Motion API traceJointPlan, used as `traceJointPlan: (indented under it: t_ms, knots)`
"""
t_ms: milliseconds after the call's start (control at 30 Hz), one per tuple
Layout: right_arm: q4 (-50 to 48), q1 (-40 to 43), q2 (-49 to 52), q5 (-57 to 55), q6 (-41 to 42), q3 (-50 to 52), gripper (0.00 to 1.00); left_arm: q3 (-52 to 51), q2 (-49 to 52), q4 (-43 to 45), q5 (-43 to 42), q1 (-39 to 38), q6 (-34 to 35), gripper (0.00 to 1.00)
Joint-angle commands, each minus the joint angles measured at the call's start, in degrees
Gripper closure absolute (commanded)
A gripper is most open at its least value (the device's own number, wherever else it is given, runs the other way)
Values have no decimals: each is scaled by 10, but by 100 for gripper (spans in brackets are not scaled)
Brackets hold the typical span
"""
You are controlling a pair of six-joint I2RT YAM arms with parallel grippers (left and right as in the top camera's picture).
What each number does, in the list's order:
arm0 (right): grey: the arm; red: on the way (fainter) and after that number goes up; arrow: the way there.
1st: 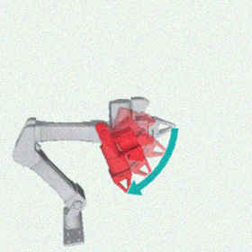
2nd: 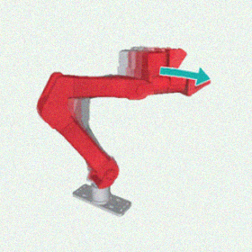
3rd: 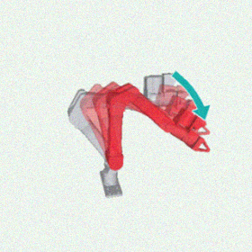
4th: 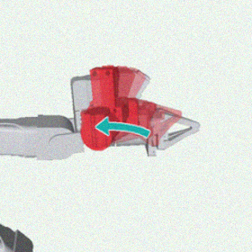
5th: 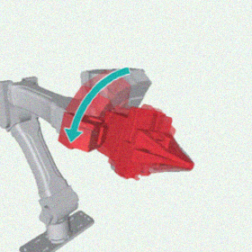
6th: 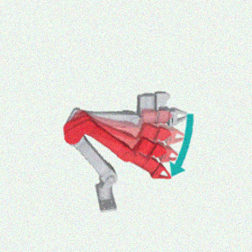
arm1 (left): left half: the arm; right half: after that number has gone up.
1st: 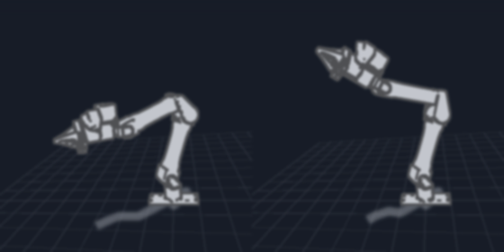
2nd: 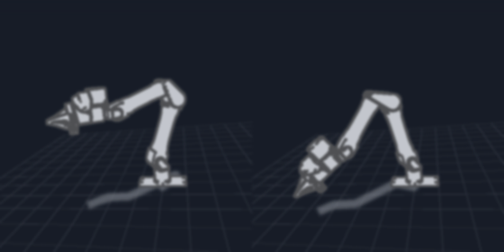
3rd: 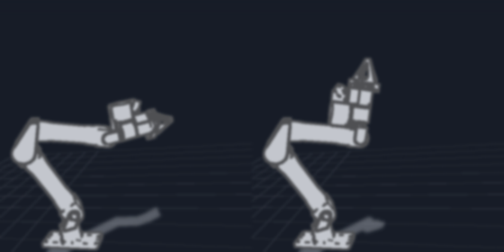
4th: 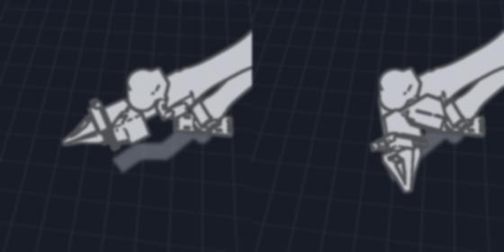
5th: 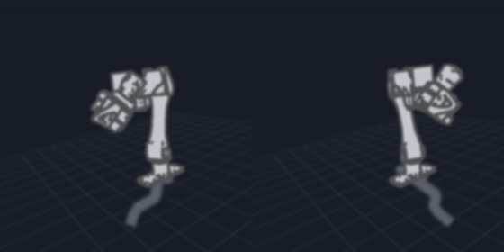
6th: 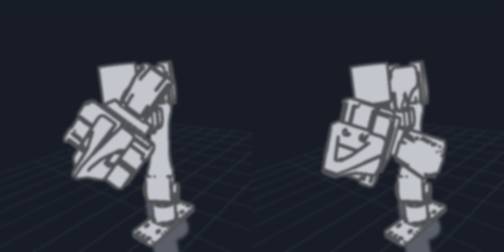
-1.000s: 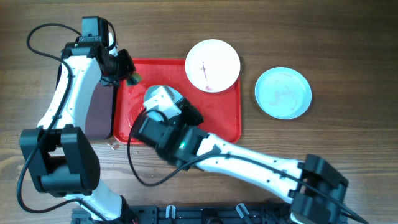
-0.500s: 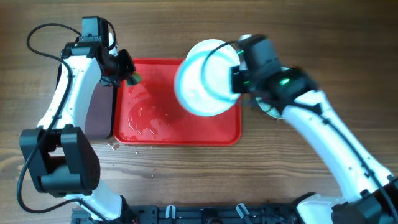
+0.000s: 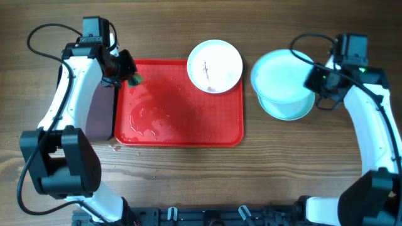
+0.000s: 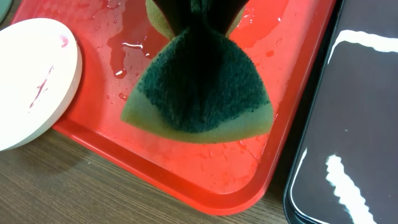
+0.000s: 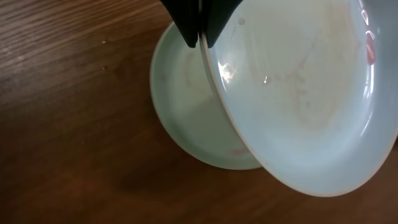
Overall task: Clean dirty plates on tray and stack at the side
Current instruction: 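Carry the blue plate right and stack it on the first blue plate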
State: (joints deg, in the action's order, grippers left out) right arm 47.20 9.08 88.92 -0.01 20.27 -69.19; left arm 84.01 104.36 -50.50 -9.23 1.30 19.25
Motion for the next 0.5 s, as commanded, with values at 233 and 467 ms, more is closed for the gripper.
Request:
traceJointPlan:
  t_ms: [233,467]
  knots:
    - [-54,35,58,-16,-3,64,65,3,5,0,1,2,8,96]
    - [-94,35,57,123,12,42,33,3,5,0,1,2,8,96]
